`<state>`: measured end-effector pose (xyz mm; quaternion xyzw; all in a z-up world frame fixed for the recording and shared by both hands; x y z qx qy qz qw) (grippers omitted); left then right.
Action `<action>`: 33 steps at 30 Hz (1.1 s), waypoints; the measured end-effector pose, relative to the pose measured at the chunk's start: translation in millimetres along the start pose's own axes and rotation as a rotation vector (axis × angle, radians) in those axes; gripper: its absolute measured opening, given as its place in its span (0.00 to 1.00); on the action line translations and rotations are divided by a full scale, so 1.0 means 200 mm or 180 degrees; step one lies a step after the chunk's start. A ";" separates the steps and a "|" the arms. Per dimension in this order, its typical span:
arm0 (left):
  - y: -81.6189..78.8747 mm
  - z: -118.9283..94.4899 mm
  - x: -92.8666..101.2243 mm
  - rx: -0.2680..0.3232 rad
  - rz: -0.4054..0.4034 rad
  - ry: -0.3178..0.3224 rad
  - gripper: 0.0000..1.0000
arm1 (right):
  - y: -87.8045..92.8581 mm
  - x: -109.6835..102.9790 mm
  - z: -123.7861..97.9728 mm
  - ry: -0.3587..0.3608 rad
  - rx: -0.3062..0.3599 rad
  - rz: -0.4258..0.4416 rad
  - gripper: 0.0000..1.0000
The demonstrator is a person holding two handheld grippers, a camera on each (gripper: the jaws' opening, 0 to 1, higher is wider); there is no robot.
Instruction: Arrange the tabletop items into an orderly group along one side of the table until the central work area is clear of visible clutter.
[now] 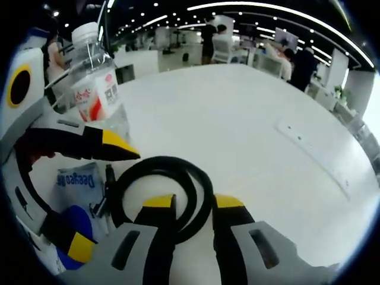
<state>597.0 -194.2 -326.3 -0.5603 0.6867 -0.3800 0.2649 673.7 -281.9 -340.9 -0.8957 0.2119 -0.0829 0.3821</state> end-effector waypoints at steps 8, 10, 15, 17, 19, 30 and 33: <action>-0.01 0.01 -0.01 -0.0020 0.0018 -0.0012 0.65 | 0.00 0.01 0.00 0.0015 0.0010 0.0065 0.15; -0.01 0.01 -0.01 -0.0027 0.0014 -0.0015 0.65 | 0.00 0.01 0.00 0.0023 0.0021 0.0084 0.14; -0.01 0.01 0.00 -0.0037 0.0026 -0.0011 0.64 | 0.00 0.01 -0.01 0.0031 0.0082 0.0163 0.10; -0.01 0.01 0.00 -0.0041 0.0026 -0.0013 0.64 | -0.01 0.01 -0.01 0.0031 0.0103 0.0163 0.09; -0.01 0.01 0.00 -0.0045 0.0018 -0.0017 0.64 | -0.01 0.01 -0.02 0.0030 0.0129 0.0170 0.09; -0.02 0.01 0.00 -0.0074 -0.0005 -0.0041 0.62 | -0.04 0.03 -0.06 0.0044 0.0267 0.0154 0.05; -0.02 0.01 0.00 -0.0075 -0.0014 -0.0050 0.61 | -0.04 0.03 -0.07 0.0052 0.0319 0.0111 0.05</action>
Point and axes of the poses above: the point that each gripper's makers call its tool centre point, and the gripper's own axes: z roughly forward along the fingers, x roughly to its right, y roughly out of its underside, the point moved 8 cm from there along -z, roughly backward along the fingers, and after that the axes turned 7 degrees about -y, right-handed, at the moved point
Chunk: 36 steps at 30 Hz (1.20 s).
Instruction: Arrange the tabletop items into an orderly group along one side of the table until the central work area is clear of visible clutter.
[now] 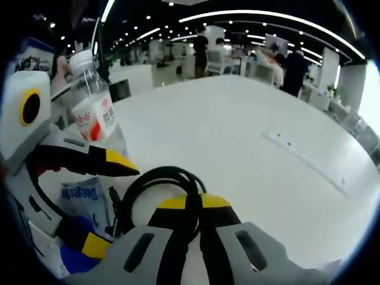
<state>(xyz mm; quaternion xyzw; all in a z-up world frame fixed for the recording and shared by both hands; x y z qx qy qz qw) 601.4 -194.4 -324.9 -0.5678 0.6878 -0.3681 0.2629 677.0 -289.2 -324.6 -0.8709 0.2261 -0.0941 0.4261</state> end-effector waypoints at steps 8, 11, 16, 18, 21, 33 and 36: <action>-0.03 -0.01 0.00 0.0044 0.0007 -0.0097 0.54 | 0.02 0.02 -0.01 0.0014 0.0017 0.0014 0.05; -0.03 0.01 -0.01 0.0015 0.0011 -0.0177 0.49 | 0.02 0.02 -0.01 0.0012 0.0025 0.0016 0.05; -0.02 0.03 -0.02 -0.0021 0.0042 -0.0326 0.40 | 0.02 0.03 -0.02 0.0011 0.0032 0.0026 0.05; -0.02 0.04 -0.03 -0.0056 0.0038 -0.0387 0.39 | 0.02 0.03 -0.02 0.0011 0.0037 0.0035 0.05; -0.02 0.06 -0.03 -0.0073 0.0022 -0.0390 0.36 | 0.03 0.03 -0.03 0.0010 0.0047 0.0055 0.05; -0.01 0.11 -0.06 -0.0211 0.0001 -0.0498 0.23 | 0.02 0.04 -0.05 0.0029 0.0086 0.0107 0.05; -0.01 0.10 -0.07 -0.0192 0.0009 -0.0536 0.19 | 0.02 0.04 -0.05 0.0028 0.0106 0.0115 0.05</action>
Point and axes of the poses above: the point that each gripper's makers call its tool centre point, and the gripper's own axes: z roughly forward along the fingers, x roughly to its right, y roughly out of its underside, the point moved 8 cm from there along -z, roughly backward along the fingers, and after that the axes turned 7 degrees about -y, right-handed, at the moved point
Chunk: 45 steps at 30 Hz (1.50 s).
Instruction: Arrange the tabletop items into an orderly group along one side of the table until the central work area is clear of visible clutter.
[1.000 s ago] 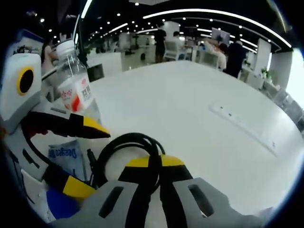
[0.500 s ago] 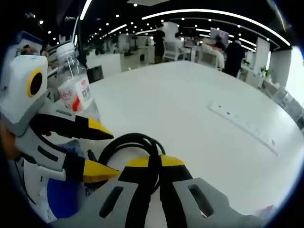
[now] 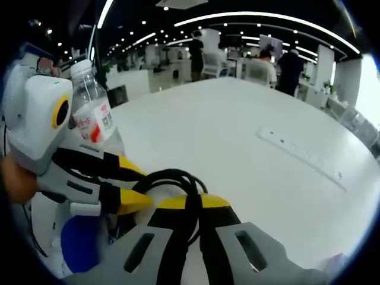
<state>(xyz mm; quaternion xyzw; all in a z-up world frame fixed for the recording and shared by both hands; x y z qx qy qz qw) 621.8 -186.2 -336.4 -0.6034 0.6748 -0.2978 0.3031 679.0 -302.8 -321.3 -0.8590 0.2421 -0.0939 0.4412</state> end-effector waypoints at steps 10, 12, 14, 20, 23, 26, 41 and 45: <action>-0.02 -0.01 -0.01 0.0087 0.0032 -0.0072 0.06 | 0.00 0.01 -0.01 0.0017 0.0030 0.0058 0.05; -0.02 -0.01 0.00 0.0088 0.0043 -0.0082 0.05 | 0.00 0.01 -0.01 0.0016 0.0038 0.0055 0.05; -0.03 -0.02 -0.01 0.0094 0.0036 -0.0088 0.04 | -0.01 0.00 -0.01 0.0017 0.0054 0.0054 0.05; -0.07 -0.05 -0.01 0.0150 0.0069 -0.0104 0.03 | -0.03 0.01 -0.04 0.0029 0.0108 0.0059 0.04; -0.09 -0.06 -0.01 0.0192 0.0075 -0.0107 0.03 | -0.04 0.01 -0.05 0.0043 0.0142 0.0043 0.04; -0.11 -0.08 0.00 0.0251 0.0101 -0.0118 0.03 | -0.06 0.01 -0.08 0.0065 0.0194 0.0022 0.04; -0.26 -0.25 0.03 0.0560 0.0158 -0.0096 0.03 | -0.19 -0.02 -0.27 0.0183 0.0442 -0.0084 0.05; -0.30 -0.32 0.05 0.0642 0.0196 -0.0057 0.03 | -0.22 -0.04 -0.36 0.0221 0.0507 -0.0126 0.05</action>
Point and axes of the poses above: the point that each gripper's makers call its tool centre point, and the gripper's own axes: z roughly forward along the fingers, x roughly to its right, y roughly out of its underside, the point moved 8 cm from there along -z, roughly backward along the fingers, and after that the axes turned 7 degrees about -y, right-handed, at the moved point
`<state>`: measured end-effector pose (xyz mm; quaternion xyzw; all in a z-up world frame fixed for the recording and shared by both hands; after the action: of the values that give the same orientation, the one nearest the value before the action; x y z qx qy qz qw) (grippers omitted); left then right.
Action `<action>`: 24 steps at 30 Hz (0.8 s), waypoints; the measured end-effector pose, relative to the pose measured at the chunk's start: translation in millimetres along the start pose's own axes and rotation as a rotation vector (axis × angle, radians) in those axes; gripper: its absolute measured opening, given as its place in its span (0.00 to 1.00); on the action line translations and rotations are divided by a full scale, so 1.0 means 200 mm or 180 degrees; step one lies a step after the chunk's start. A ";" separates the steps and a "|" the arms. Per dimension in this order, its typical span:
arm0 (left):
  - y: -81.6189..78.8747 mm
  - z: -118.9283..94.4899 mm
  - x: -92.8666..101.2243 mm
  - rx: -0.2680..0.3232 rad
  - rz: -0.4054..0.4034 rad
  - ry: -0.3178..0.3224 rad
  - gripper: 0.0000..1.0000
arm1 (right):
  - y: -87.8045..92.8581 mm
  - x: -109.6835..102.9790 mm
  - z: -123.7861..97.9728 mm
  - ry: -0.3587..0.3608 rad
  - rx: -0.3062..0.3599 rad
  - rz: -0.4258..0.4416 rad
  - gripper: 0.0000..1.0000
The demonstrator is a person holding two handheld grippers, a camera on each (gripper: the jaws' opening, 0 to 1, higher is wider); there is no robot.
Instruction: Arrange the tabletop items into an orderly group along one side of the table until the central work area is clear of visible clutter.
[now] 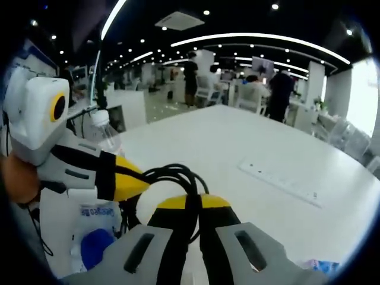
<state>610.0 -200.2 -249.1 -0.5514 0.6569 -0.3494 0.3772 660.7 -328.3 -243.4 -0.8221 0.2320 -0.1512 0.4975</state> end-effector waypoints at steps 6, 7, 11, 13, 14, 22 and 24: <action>-0.07 -0.10 0.06 0.0133 0.0085 0.0066 0.03 | -0.04 -0.02 -0.14 0.0085 0.0102 -0.0054 0.05; -0.08 -0.11 0.07 0.0152 0.0094 0.0078 0.03 | -0.05 -0.02 -0.16 0.0097 0.0110 -0.0062 0.05; -0.12 -0.16 0.12 0.0225 0.0139 0.0148 0.03 | -0.06 -0.03 -0.26 0.0163 0.0151 -0.0079 0.05; -0.14 -0.19 0.15 0.0252 0.0168 0.0195 0.03 | -0.06 -0.03 -0.30 0.0190 0.0166 -0.0076 0.05; -0.14 -0.20 0.17 0.0258 0.0174 0.0226 0.03 | -0.05 -0.03 -0.34 0.0214 0.0174 -0.0086 0.05; -0.19 -0.30 0.33 0.0351 0.0287 0.0429 0.03 | -0.02 -0.02 -0.55 0.0361 0.0208 -0.0093 0.05; -0.20 -0.32 0.37 0.0368 0.0313 0.0483 0.03 | 0.00 -0.02 -0.60 0.0408 0.0210 -0.0098 0.05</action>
<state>564.8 -276.9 -192.0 -0.4678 0.6886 -0.4085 0.3742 599.3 -415.5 -188.2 -0.7973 0.2456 -0.2188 0.5061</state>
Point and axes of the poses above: the point that each gripper's makers call its tool centre point, and the gripper's own axes: z roughly forward along the fingers, x roughly to its right, y roughly out of its underside, the point moved 8 cm from there along -z, roughly backward along the fingers, and after that the axes turned 7 degrees about -y, right-handed, at the moved point
